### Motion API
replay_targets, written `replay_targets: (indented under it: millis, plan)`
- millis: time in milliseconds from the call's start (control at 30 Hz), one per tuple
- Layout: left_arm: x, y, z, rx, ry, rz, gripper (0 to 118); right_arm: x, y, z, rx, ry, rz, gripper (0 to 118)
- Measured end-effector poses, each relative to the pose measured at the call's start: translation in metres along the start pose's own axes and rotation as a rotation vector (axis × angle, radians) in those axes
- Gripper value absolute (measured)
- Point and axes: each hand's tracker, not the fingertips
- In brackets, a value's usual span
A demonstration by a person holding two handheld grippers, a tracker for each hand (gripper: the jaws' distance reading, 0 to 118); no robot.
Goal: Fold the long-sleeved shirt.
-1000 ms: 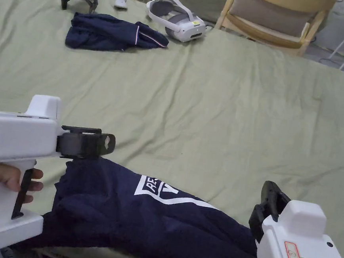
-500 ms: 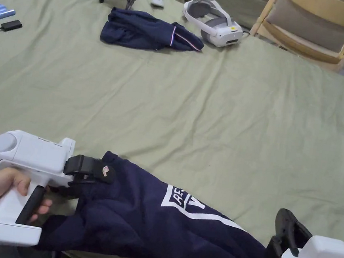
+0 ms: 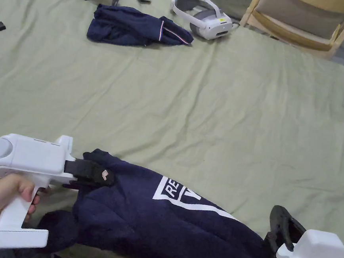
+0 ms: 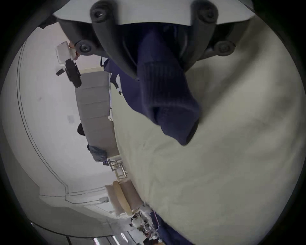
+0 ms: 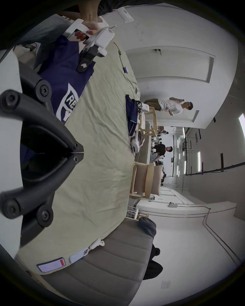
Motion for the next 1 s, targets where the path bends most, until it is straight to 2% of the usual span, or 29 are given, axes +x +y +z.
replay_targets:
  millis: [267, 300, 433, 533, 567, 767, 900, 1000]
  plan:
    - [-0.009, 0.054, 0.105, 0.216, 0.133, -0.014, 21, 0.008, 0.003, -0.017, -0.013, -0.018, -0.002, 0]
    - [0.027, 0.043, 0.117, 0.235, 0.181, -0.025, 21, 0.007, 0.004, -0.02, -0.013, -0.014, 0.001, 0]
    - [0.036, 0.052, 0.167, 0.311, 0.312, -0.033, 21, 0.003, 0.008, -0.03, -0.012, -0.007, 0.006, 0]
    - [0.06, 0.04, 0.173, 0.316, 0.297, -0.049, 21, 0.0, 0.01, -0.034, -0.012, 0.002, 0.005, 0]
    - [0.055, 0.05, 0.177, 0.285, 0.291, -0.107, 21, -0.001, 0.01, -0.035, -0.012, 0.006, 0.003, 0]
    - [0.112, 0.016, 0.11, 0.159, 0.222, -0.206, 21, 0.004, 0.008, -0.035, -0.01, 0.014, -0.008, 0]
    - [0.145, -0.013, 0.031, 0.046, 0.184, -0.248, 21, 0.018, 0.002, -0.026, -0.004, -0.005, -0.018, 0]
    - [0.161, -0.04, -0.041, -0.007, 0.208, -0.251, 21, 0.028, 0.004, -0.014, -0.002, -0.038, -0.033, 0]
